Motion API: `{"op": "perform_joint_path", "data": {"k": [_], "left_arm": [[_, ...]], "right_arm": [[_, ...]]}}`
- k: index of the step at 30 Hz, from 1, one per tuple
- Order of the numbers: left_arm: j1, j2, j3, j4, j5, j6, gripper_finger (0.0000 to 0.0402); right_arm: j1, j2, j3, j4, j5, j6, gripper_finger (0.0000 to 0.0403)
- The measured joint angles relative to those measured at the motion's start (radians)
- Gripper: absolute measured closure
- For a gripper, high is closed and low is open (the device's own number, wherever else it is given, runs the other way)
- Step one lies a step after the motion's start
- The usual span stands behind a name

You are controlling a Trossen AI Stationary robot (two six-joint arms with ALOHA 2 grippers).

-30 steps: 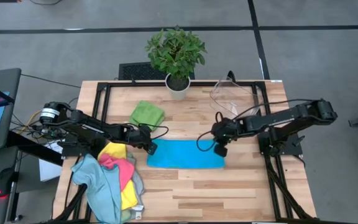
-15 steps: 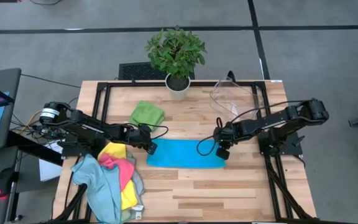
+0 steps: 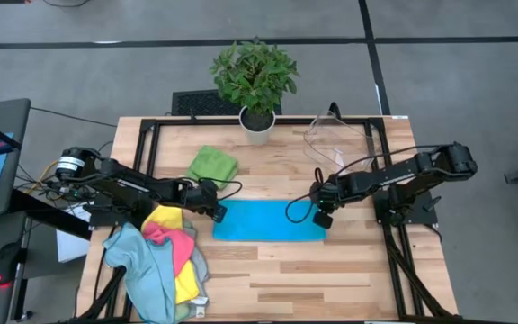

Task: Fold microfiber towels
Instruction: Fold the blue microfiber towel

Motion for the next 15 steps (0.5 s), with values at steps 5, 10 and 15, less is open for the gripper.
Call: {"op": "perform_joint_path", "data": {"k": [5, 10, 15], "left_arm": [[0.0, 0.0, -0.001, 0.065, 0.048, 0.074, 0.038], [0.011, -0.06, -0.001, 0.033, 0.073, 0.097, 0.0313], [0.032, -0.217, 0.0, -0.109, 0.026, 0.069, 0.0262]], "right_arm": [[0.0, 0.0, 0.0, 0.003, 0.0, 0.0, 0.0384], [0.0, 0.0, 0.0, 0.003, 0.001, 0.0, 0.0374], [0.0, 0.0, 0.0, 0.003, -0.001, 0.0, 0.0366]]}}
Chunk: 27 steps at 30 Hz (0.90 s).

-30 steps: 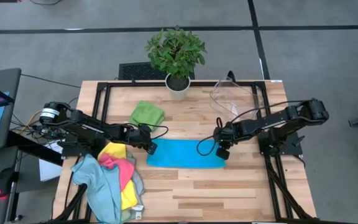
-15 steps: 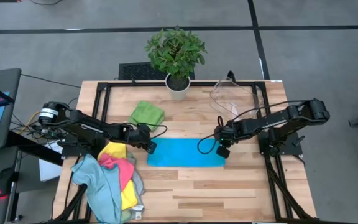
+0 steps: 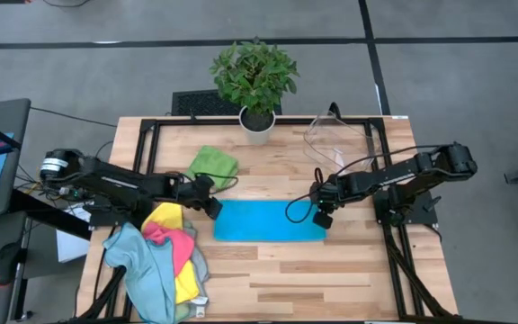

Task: Fold microfiber towels
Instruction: Fold the blue microfiber towel

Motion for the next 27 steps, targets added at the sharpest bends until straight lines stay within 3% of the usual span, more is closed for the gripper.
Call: {"op": "perform_joint_path", "data": {"k": [4, 9, 13, 16, 22, 27], "left_arm": [[-0.017, -0.137, 0.0, -0.097, -0.091, -0.055, 0.0252], [-0.178, -0.174, 0.002, 0.044, -0.238, -0.052, 0.0281], [-0.283, -0.086, -0.001, 0.038, -0.259, -0.068, 0.0344], [-0.358, 0.018, 0.0, 0.179, -0.26, -0.063, 0.039], [-0.419, 0.206, 0.0, 0.263, -0.259, -0.137, 0.0396], [-0.433, 0.278, 0.0, 0.274, -0.233, -0.171, 0.04]], "right_arm": [[0.0, 0.0, 0.0, 0.0, 0.0, 0.0, 0.0372], [0.0, 0.0, 0.0, 0.0, -0.001, -0.001, 0.0379], [0.0, 0.0, 0.0, 0.005, -0.001, 0.0, 0.0376], [0.0, 0.0, 0.0, 0.008, -0.001, 0.0, 0.0371], [0.0, 0.0, 0.0, 0.008, -0.002, 0.001, 0.0374], [0.0, 0.0, 0.0, 0.008, -0.005, 0.001, 0.0377]]}}
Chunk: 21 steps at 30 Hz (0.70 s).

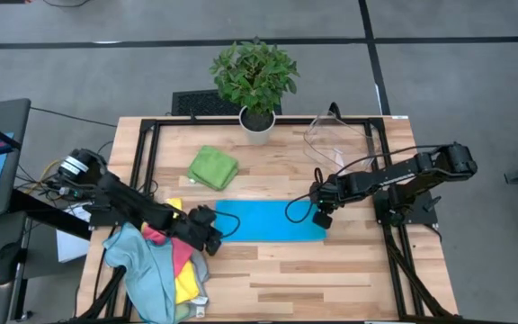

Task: Fold microfiber towels
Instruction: Fold the blue microfiber towel

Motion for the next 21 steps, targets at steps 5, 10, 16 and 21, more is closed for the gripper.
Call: {"op": "perform_joint_path", "data": {"k": [5, 10, 16, 21], "left_arm": [[0.001, 0.008, 0.0, -0.005, -0.001, 0.007, 0.0401], [0.001, 0.008, 0.0, -0.018, 0.002, 0.007, 0.0401], [0.001, 0.008, 0.0, -0.02, 0.001, 0.01, 0.0401], [0.001, 0.008, 0.0, -0.019, 0.002, 0.017, 0.0401]], "right_arm": [[0.0, -0.001, 0.001, 0.0, 0.0, 0.008, 0.037], [0.0, -0.056, 0.002, -0.028, 0.008, 0.058, 0.0356], [0.0, -0.201, 0.002, -0.046, 0.069, 0.129, 0.0346], [0.064, -0.295, 0.002, 0.082, 0.124, 0.193, 0.0347]]}}
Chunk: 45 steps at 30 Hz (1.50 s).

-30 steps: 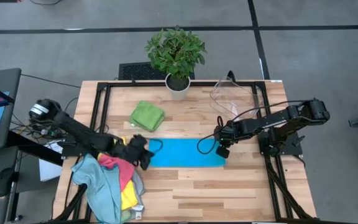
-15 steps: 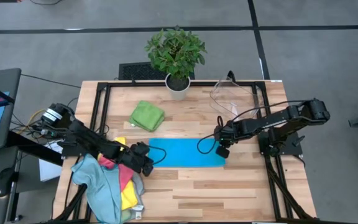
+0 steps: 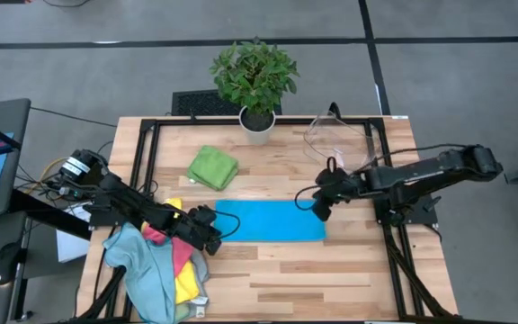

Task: Fold microfiber towels
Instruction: Fold the blue microfiber towel

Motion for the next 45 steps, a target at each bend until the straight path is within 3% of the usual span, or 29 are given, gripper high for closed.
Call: {"op": "perform_joint_path", "data": {"k": [4, 9, 17, 25, 34, 45], "left_arm": [[0.0, 0.0, 0.0, 0.0, 0.007, 0.016, 0.0401], [0.0, 0.0, 0.0, 0.0, 0.008, 0.024, 0.0401], [0.0, 0.0, 0.0, 0.001, -0.005, 0.044, 0.0401], [0.0, 0.0, 0.0, 0.001, -0.007, 0.044, 0.0401], [0.003, 0.0, 0.0, 0.001, -0.03, 0.034, 0.0397], [0.055, -0.108, 0.0, -0.034, 0.042, -0.052, 0.0309]], "right_arm": [[0.129, 0.024, -0.07, 0.233, 0.133, 0.079, 0.0356], [0.281, 0.078, -0.211, 0.492, 0.287, 0.319, 0.0374], [0.43, 0.193, -0.234, 0.517, 0.37, 0.52, 0.0382], [0.54, 0.374, -0.235, 0.502, 0.381, 0.715, 0.0372], [0.572, 0.399, -0.232, 0.501, 0.403, 0.793, 0.0379], [0.559, 0.38, -0.233, 0.491, 0.373, 0.813, 0.0367]]}}
